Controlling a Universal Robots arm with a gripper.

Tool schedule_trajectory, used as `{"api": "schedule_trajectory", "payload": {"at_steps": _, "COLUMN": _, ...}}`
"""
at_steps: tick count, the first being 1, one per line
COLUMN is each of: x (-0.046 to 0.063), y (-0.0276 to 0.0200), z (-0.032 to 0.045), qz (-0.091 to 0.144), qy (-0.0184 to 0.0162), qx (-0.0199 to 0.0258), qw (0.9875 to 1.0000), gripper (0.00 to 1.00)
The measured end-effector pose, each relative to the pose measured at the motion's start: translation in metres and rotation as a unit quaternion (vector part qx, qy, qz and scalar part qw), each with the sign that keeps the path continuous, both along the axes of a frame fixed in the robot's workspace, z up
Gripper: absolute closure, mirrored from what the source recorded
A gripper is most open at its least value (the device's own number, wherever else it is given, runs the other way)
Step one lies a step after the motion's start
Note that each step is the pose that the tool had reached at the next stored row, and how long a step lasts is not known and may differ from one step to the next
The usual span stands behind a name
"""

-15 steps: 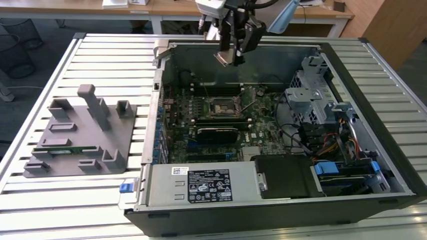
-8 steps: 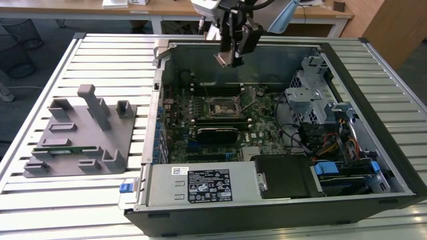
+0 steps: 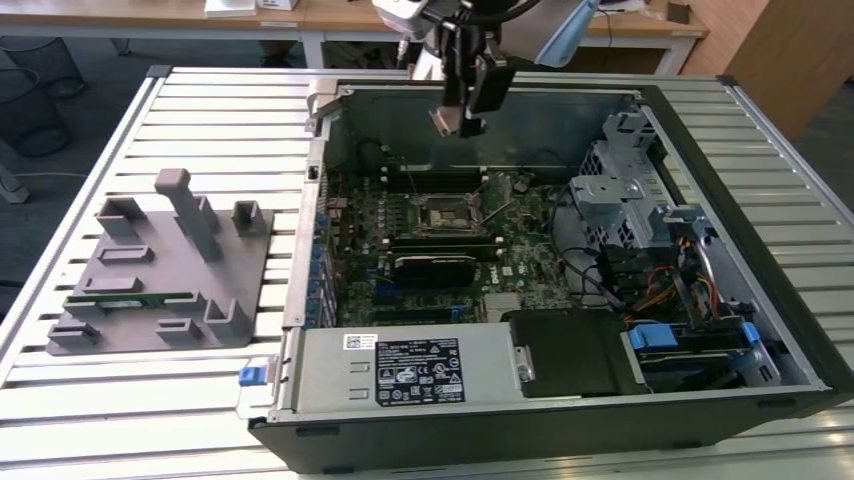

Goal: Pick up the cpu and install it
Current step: 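Place the cpu into insertion slot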

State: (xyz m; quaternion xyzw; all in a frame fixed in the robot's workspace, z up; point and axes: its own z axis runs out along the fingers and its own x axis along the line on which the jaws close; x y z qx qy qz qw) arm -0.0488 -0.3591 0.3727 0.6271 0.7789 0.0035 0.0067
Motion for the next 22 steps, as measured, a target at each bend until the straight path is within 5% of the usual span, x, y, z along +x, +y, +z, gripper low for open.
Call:
{"api": "schedule_trajectory", "payload": {"at_steps": 7, "x": 0.000, "y": 0.0001, "z": -0.0032, "qz": -0.044, "qy": 0.0000, "qx": 0.0000, "qw": 0.9990, "gripper": 0.47}}
{"api": "schedule_trajectory", "payload": {"at_steps": 15, "x": 0.000, "y": 0.0087, "z": -0.0121, "qz": -0.053, "qy": 0.0000, "qx": 0.0002, "qw": 0.9986, "gripper": 0.47}}
{"api": "schedule_trajectory", "payload": {"at_steps": 22, "x": 0.000, "y": 0.0096, "z": -0.0207, "qz": -0.064, "qy": -0.0001, "qx": 0.0003, "qw": 0.9979, "gripper": 0.47}}
